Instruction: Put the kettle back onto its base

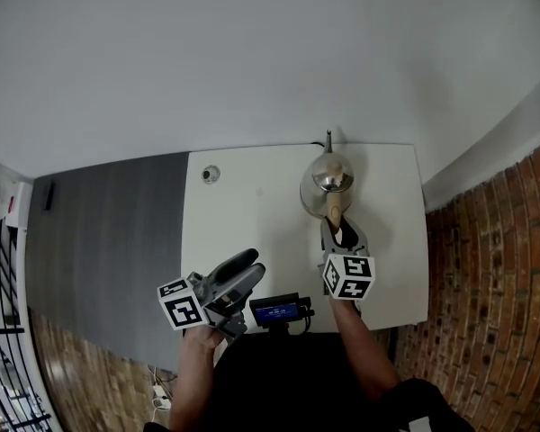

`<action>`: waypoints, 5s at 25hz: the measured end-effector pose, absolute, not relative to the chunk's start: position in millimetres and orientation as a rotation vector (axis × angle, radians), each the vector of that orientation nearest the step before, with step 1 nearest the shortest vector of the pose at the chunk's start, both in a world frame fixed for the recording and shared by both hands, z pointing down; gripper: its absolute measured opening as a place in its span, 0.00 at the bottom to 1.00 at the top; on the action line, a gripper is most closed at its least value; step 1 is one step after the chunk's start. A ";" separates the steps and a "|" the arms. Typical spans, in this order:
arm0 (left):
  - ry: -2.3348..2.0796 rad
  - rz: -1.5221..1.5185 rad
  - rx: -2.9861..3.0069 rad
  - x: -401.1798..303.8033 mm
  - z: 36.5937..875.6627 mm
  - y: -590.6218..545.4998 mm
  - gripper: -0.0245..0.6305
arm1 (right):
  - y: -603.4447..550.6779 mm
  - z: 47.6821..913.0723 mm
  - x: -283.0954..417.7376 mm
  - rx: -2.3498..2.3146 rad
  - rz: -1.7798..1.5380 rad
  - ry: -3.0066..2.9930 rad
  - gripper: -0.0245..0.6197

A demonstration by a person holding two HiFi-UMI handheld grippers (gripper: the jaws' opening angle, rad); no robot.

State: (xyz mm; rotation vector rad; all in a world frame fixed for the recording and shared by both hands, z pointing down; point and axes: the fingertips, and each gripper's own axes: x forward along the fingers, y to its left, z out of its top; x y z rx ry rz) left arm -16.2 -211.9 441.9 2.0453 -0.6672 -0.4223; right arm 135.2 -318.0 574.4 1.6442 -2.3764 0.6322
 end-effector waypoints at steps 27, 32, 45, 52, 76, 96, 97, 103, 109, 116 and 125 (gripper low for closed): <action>-0.678 -0.406 2.047 -8.6 442.6 -207.5 0.49 | -318.1 577.4 129.3 1.555 0.623 -2.421 0.27; -0.685 -0.410 2.046 -9.3 442.2 -206.5 0.49 | -317.9 577.8 129.4 1.545 0.624 -2.423 0.27; -0.700 -0.405 2.038 -8.3 443.2 -202.7 0.49 | -316.9 576.3 128.7 1.534 0.621 -2.437 0.27; -0.719 -0.396 2.024 -5.7 447.4 -200.8 0.49 | -316.9 576.2 128.4 1.518 0.628 -2.452 0.27; -0.728 -0.439 2.029 -35.1 444.2 -169.2 0.49 | -320.2 573.6 134.2 1.526 0.585 -2.409 0.27; -0.373 -0.629 1.984 -77.1 453.4 -113.8 0.49 | -146.3 525.7 160.6 1.777 0.686 -2.262 0.26; -0.357 -0.628 1.977 -75.6 456.5 -109.8 0.49 | -133.5 525.9 160.4 1.786 0.711 -2.263 0.26; -0.298 -0.622 1.994 -59.3 450.2 -81.4 0.49 | -81.5 518.2 165.3 1.798 0.848 -2.358 0.26; -0.339 -0.652 2.058 -57.6 429.7 -64.3 0.49 | -64.6 486.0 164.2 1.752 0.897 -2.577 0.24; -0.374 -0.597 2.062 -5.8 428.5 -7.8 0.49 | 2.4 472.3 227.1 1.770 1.076 -2.731 0.23; -0.428 -0.463 2.042 50.4 447.7 79.2 0.49 | 86.7 524.7 286.7 1.749 1.415 -2.759 0.21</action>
